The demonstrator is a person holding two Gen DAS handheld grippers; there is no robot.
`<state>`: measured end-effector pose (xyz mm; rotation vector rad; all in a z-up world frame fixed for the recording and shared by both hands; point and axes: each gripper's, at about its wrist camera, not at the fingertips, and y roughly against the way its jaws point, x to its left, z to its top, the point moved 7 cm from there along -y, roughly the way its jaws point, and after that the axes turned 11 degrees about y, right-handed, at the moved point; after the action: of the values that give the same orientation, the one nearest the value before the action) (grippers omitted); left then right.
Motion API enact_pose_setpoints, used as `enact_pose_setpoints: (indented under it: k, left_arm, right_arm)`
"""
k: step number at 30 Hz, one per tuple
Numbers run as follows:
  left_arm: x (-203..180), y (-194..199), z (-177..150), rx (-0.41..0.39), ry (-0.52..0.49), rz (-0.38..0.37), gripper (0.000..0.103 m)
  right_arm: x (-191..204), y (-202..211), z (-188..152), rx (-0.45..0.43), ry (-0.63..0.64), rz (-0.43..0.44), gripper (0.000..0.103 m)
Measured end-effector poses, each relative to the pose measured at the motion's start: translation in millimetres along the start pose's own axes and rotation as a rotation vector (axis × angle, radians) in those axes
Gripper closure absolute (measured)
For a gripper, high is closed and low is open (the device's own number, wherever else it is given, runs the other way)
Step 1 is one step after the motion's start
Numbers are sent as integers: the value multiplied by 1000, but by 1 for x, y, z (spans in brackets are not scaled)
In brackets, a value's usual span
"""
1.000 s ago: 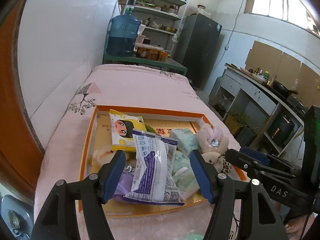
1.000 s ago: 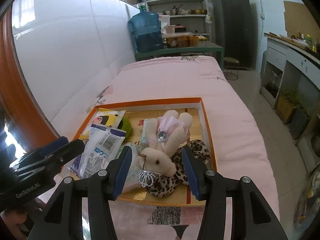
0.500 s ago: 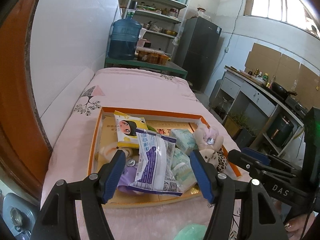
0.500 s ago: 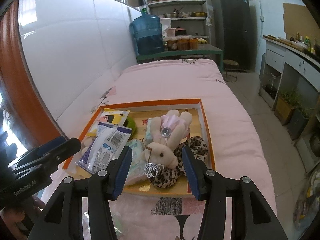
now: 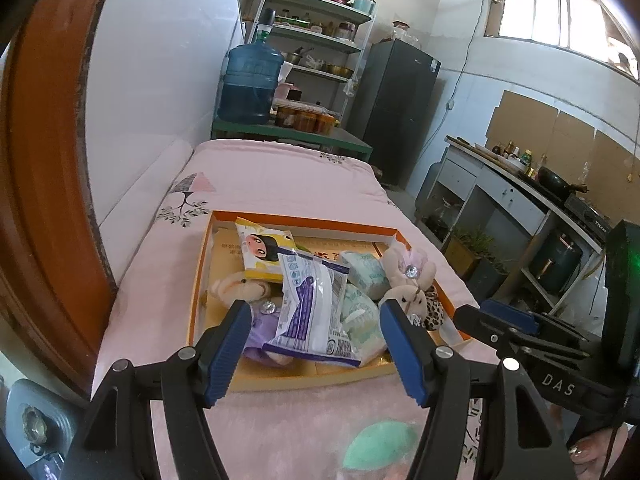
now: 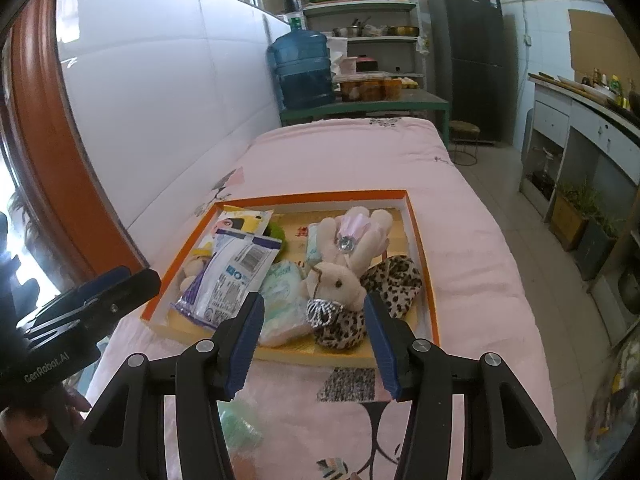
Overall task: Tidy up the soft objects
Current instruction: 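Withdraw both open tools from the box toward the balls on the quilt, then grasp the mint-green bagged ball with the left tool while the right tool grasps the peach ball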
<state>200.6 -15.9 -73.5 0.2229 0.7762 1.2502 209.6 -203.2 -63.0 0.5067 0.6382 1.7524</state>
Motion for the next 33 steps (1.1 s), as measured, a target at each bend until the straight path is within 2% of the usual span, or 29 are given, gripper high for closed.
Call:
enact_pose_setpoints:
  k: [24, 33]
  left_arm:
    - [10, 34, -23, -8, -4, -1, 37]
    - [10, 44, -41, -33, -65, 52, 37]
  right_arm:
    - [27, 28, -38, 13, 16, 13, 50]
    - [43, 31, -61, 45, 35, 30, 50]
